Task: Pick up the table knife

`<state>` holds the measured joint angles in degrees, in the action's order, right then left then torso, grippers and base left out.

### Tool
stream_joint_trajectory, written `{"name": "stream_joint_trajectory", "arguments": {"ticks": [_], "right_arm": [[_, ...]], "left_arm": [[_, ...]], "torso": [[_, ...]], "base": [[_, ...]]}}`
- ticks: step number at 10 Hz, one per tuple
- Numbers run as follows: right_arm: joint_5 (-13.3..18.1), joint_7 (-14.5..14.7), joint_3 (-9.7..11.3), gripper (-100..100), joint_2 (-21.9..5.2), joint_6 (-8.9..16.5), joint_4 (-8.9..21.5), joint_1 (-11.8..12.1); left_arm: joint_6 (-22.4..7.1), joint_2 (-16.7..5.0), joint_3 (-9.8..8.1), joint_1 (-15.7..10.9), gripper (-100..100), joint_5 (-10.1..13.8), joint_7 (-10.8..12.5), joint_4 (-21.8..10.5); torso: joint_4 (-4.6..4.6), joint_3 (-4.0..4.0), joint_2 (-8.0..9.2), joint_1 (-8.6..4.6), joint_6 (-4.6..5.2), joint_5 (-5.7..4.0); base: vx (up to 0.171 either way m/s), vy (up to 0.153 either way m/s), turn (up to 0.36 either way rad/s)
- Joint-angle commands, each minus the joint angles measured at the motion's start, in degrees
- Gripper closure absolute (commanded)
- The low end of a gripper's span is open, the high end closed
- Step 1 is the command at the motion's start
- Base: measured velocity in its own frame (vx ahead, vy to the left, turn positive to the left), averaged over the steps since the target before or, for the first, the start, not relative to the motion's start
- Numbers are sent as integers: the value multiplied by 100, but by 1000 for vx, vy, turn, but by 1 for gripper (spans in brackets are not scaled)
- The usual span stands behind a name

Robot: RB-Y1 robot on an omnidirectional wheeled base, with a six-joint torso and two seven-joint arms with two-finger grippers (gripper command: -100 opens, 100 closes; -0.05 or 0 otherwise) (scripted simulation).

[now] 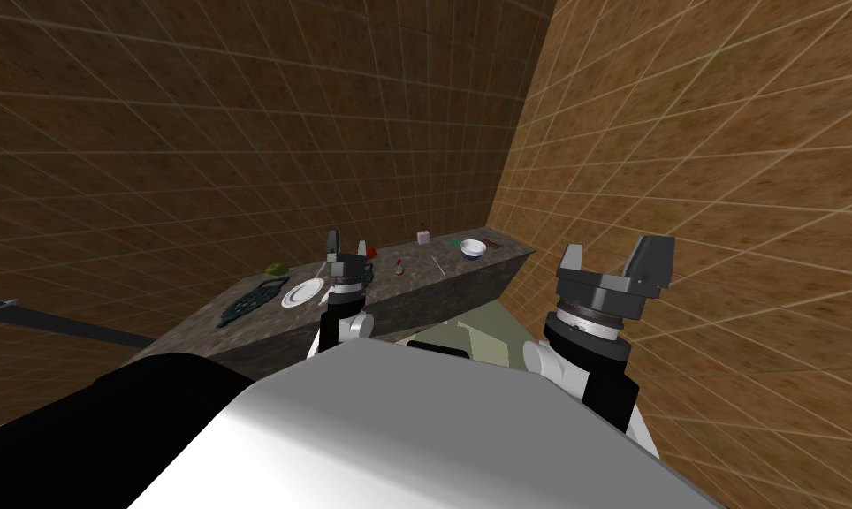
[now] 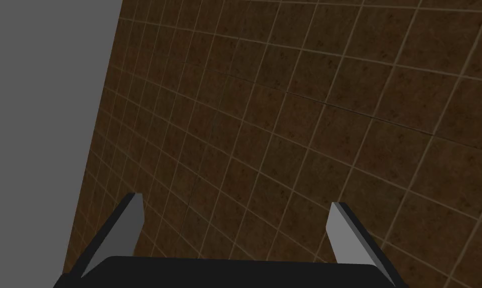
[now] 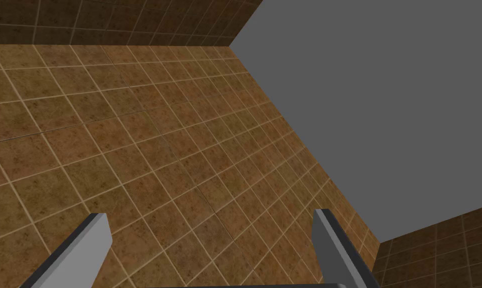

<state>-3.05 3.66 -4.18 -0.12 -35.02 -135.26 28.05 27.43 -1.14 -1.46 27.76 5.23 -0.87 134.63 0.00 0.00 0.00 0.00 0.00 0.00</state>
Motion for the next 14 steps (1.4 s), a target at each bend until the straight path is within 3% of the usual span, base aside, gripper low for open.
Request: {"name": "stream_joint_trajectory", "arguments": {"ticks": [1, 4, 7, 8, 11, 12, 14], "right_arm": [[0, 0, 0, 0, 0, 0, 0, 0], [0, 0, 0, 0, 0, 0, 0, 0], [0, 0, 0, 0, 1, 0, 0, 0], [0, 0, 1, 0, 1, 0, 0, 0], [0, 0, 1, 0, 1, 0, 0, 1], [0, 0, 1, 0, 1, 0, 0, 1], [0, 0, 1, 0, 1, 0, 0, 0]], "left_arm": [[-56, -169, 14, -66, -100, -12, -23, -70], [-276, -563, 77, -317, -100, -57, -111, -355], [-623, -1001, 181, -730, -100, -137, -255, -778], [-623, -1001, 181, -730, -100, -137, -255, -803], [-1052, -1468, 310, -1211, -100, -236, -446, -1335], [-1065, -1468, 310, -1256, -100, -236, -446, -1358], [-1383, -1779, 404, -1624, -100, -301, -596, -1773]], "torso": [[0, 0, 0, 0, 0, 0], [-2, -5, -8, -16, 1, -3], [-4, -9, -15, -26, 1, -6], [-4, -9, -15, -29, 1, -6], [-4, -11, -20, -30, 1, -7], [-6, -14, -24, -35, 1, -8], [-4, -8, -14, -30, 0, -7]], "base": [[7, -14, -3], [18, -46, 0], [33, -72, 6], [25, -58, 5], [43, -81, 4], [27, -78, 2], [30, -88, -5]]}}
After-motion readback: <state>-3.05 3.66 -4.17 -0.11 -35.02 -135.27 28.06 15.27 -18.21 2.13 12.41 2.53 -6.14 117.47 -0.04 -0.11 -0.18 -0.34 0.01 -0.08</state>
